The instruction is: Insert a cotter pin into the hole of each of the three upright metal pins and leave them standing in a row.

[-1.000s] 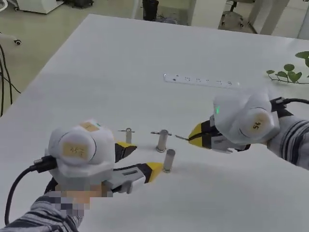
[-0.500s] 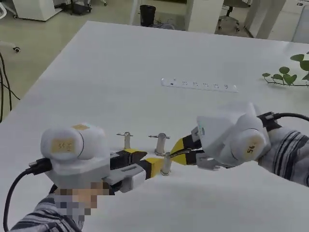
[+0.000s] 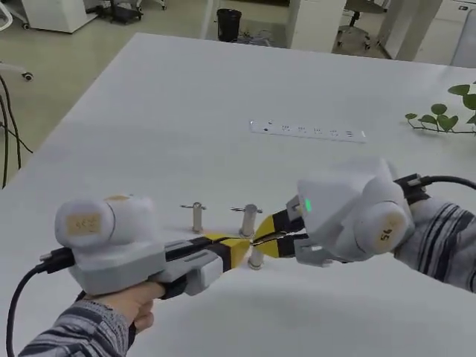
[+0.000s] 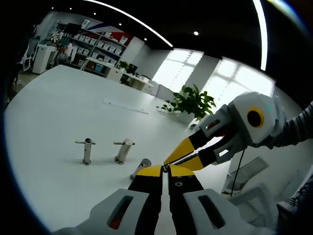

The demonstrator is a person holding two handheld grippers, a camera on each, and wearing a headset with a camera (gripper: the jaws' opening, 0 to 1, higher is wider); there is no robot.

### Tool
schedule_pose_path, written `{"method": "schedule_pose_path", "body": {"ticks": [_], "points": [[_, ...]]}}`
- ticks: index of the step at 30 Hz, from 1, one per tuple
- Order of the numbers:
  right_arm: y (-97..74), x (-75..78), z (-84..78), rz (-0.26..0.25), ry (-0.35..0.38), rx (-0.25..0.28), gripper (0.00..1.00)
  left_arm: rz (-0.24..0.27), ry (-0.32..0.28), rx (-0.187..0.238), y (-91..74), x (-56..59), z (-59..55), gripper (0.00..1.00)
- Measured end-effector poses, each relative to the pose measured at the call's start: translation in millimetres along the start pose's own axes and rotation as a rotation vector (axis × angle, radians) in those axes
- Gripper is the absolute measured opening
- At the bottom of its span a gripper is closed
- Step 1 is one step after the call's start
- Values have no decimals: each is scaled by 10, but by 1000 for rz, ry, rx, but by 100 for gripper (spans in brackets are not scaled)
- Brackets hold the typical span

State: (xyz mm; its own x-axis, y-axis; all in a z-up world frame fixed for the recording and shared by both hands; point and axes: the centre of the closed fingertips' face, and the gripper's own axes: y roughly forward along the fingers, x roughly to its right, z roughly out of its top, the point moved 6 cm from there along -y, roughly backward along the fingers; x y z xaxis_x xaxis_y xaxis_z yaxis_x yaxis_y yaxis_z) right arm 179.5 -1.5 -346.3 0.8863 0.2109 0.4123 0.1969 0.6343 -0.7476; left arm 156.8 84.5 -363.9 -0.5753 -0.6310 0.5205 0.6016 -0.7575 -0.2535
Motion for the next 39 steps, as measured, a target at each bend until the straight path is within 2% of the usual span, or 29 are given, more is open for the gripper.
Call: {"method": "schedule_pose_path", "body": {"ticks": [2, 5, 11, 18, 20, 22, 24, 26, 33, 39], "points": [[-4, -1, 3, -1, 7, 4, 0, -1, 48, -3, -6, 4, 6, 0], [-8, -6, -1, -2, 15, 6, 0, -2, 76, -15, -1, 14, -3, 0], [-17, -16, -41, 16, 109, 22, 0, -22, 281, -67, 2, 16, -23, 0], [-32, -52, -96, 36, 193, 38, 1, -60, 386, -92, -24, 33, -48, 0], [-32, -62, -110, 39, 217, 43, 1, -71, 445, -114, -34, 39, -61, 0], [-32, -79, -120, 47, 234, 45, 1, -81, 468, -119, -45, 46, -69, 0], [-32, -93, -129, 52, 242, 47, 0, -104, 481, -99, -62, 62, -62, 0], [-30, -115, -131, 63, 251, 51, 1, -119, 514, -106, -78, 69, -69, 0], [-13, -190, -112, 103, 280, 73, 1, -143, 542, -107, -116, 80, -87, 0], [3, -239, -83, 127, 302, 93, 2, -187, 560, -109, -142, 130, -107, 0]]}}
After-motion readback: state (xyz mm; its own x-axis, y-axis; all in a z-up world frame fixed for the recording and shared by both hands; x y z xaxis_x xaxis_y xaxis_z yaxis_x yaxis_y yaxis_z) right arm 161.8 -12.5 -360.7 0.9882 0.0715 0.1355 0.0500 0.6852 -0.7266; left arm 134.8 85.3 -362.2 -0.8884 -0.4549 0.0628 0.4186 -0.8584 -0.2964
